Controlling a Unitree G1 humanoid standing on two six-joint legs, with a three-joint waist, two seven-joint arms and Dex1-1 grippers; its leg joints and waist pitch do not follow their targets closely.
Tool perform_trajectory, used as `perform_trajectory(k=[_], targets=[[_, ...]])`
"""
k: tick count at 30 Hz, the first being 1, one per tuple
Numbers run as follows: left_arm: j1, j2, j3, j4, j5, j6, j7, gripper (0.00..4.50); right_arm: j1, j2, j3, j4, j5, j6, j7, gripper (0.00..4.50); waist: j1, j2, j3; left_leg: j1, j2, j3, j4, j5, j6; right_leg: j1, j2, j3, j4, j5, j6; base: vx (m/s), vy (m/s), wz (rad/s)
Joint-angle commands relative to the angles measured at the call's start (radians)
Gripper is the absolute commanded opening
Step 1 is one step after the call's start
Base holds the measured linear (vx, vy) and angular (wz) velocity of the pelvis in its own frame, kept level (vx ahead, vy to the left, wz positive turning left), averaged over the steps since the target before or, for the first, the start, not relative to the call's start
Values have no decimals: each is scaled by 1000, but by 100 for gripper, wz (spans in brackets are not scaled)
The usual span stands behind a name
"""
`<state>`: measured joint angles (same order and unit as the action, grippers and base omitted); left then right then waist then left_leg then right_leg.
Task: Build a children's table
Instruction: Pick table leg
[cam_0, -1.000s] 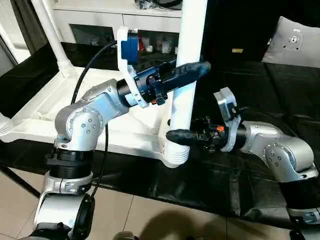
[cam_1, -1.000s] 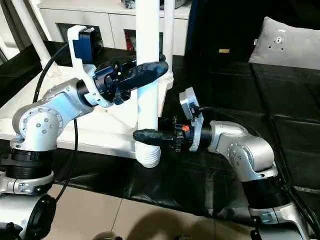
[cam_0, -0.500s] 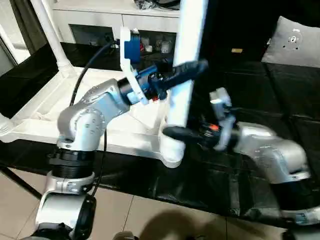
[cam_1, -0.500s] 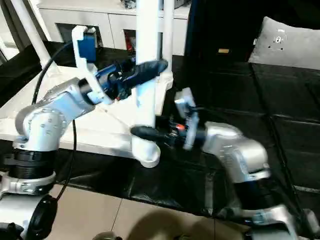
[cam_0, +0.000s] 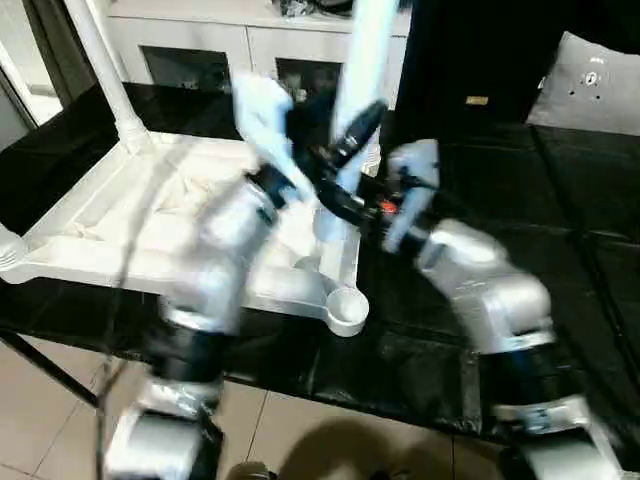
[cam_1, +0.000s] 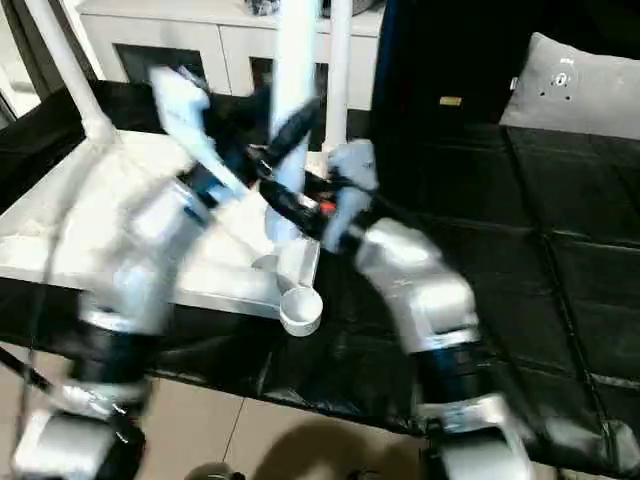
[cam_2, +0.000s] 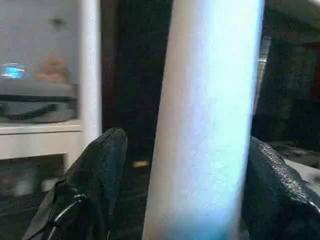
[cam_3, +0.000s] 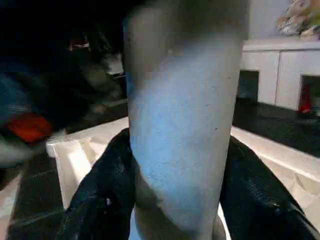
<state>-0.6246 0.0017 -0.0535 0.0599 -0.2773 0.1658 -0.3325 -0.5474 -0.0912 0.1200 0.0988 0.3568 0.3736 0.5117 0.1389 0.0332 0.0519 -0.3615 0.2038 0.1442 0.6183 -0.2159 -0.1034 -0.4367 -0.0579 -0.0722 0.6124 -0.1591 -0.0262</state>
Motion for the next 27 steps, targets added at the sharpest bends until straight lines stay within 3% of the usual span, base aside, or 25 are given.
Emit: perform_trajectory(k=[1, 5, 13, 14, 25, 27], targets=[[4, -8, -8, 4, 33, -38, 35, 316, 5, 9, 9, 1, -35, -36, -34, 190, -5, -13, -77, -13, 5, 10, -69, -53, 5, 83, -62, 43, -70, -238, -75, 0, 0, 0], [14, -58, -34, 17, 114, -125, 117, 286, -3, 56, 13, 33, -82, -80, -106, 190, -7, -11, -75, -12, 5, 11, -70, -77, 5, 79, -63, 43, -77, -278, -61, 0, 0, 0], [30, -96, -57, 9, 136, -167, 143, 217, -10, 67, 16, 49, -106, -106, -128, 190, -9, -11, -76, -14, 6, 10, -69, -63, 15, 79, -62, 45, -71, -229, -79, 0, 0, 0], [32, -103, -58, 13, 129, -167, 138, 207, -10, 68, 16, 51, -109, -108, -128, 190, -11, -6, -75, -14, 5, 10, -68, -68, 15, 79, -61, 44, -72, -226, -82, 0, 0, 0], [38, -110, -57, 34, 145, -177, 141, 186, -10, 69, 31, 60, -134, -109, -119, 190, -27, -8, -76, -15, 5, 9, -68, -67, 24, 82, -61, 44, -69, -205, -103, 0, 0, 0], [30, -103, -43, 44, 135, -172, 137, 186, -7, 69, 31, 55, -129, -97, -106, 259, -28, -10, -75, -14, 5, 10, -68, -73, 28, 82, -61, 44, -70, -209, -109, 0, 0, 0]])
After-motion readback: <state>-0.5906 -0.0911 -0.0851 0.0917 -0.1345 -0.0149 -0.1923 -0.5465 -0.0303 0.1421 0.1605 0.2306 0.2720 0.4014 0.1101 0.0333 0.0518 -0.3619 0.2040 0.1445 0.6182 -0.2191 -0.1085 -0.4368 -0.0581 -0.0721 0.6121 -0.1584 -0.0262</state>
